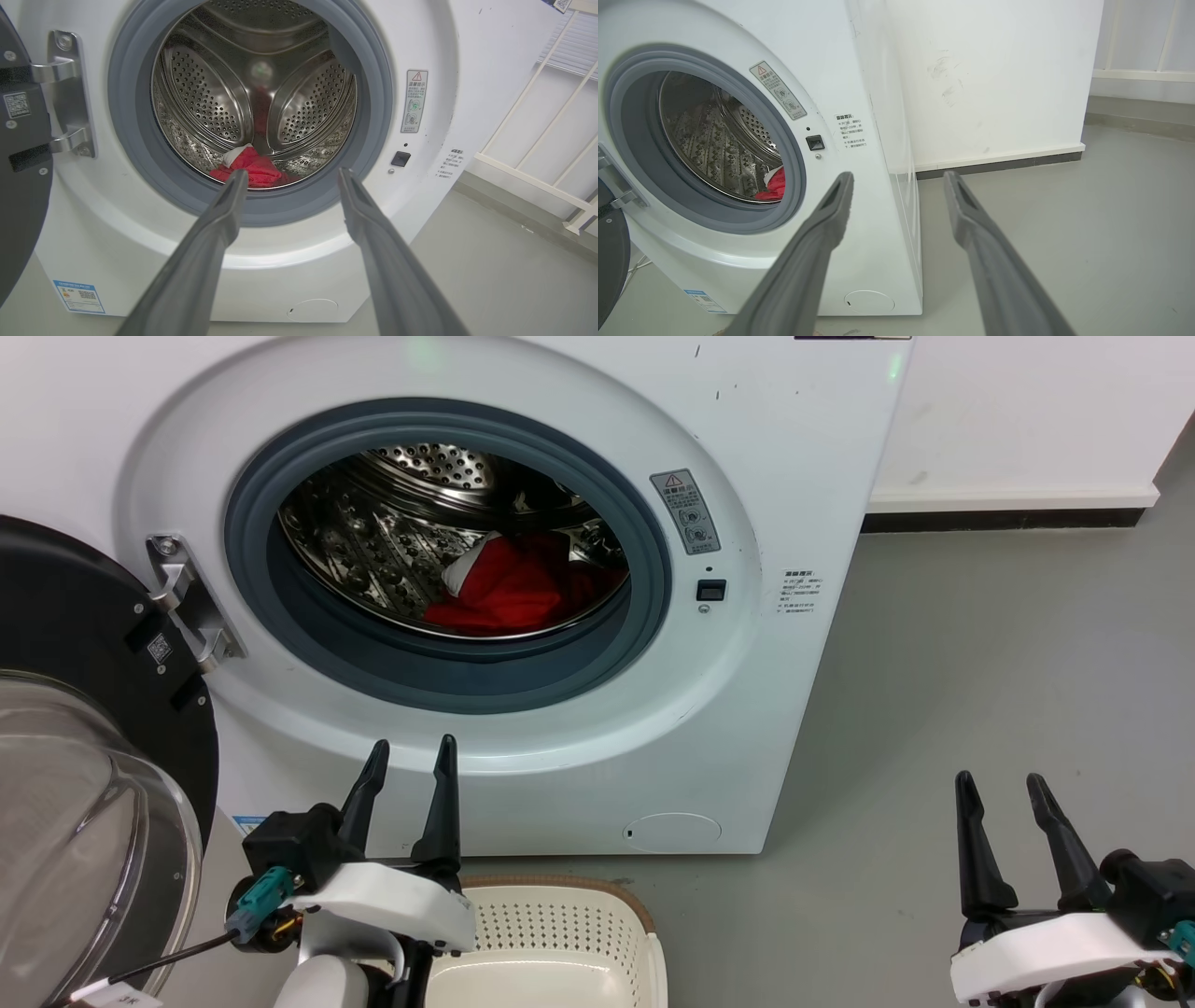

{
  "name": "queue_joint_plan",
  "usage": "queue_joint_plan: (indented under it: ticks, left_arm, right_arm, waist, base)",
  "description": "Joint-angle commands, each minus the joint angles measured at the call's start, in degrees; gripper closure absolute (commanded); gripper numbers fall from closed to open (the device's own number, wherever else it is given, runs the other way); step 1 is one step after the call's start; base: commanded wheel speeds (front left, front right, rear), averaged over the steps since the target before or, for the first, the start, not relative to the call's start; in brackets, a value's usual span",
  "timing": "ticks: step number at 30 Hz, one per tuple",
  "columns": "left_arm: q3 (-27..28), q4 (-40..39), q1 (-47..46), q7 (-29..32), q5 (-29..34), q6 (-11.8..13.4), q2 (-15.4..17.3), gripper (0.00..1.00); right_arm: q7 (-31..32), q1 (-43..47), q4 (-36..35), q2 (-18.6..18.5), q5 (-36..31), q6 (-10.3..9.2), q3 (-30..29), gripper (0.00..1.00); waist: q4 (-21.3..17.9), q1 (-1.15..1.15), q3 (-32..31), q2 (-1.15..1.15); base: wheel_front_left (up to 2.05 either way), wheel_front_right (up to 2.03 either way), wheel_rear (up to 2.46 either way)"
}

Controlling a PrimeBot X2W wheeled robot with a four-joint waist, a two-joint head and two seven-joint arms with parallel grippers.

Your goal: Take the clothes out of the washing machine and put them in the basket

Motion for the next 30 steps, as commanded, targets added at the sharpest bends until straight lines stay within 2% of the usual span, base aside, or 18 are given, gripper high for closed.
queue_joint_plan:
  ticks: [1, 30]
  left_arm:
    - [-0.4, -0.1, -1.4, -0.6, 1.9, 0.1, 0.1, 0.00]
    - [-1.5, 0.4, 0.4, -3.9, 14.5, 2.8, 0.1, 0.00]
  right_arm:
    - [-0.6, 0.0, -0.2, 0.0, -1.9, -0.01, 0.0, 0.00]
    - [-3.3, 1.2, 0.9, 0.1, -12.7, -0.02, -0.3, 0.00]
  waist:
    - [0.0, 0.00, 0.0, 0.00]
    - [0.0, 0.00, 0.0, 0.00]
  base:
    - [0.00, 0.00, 0.00]
    - [0.00, 0.00, 0.00]
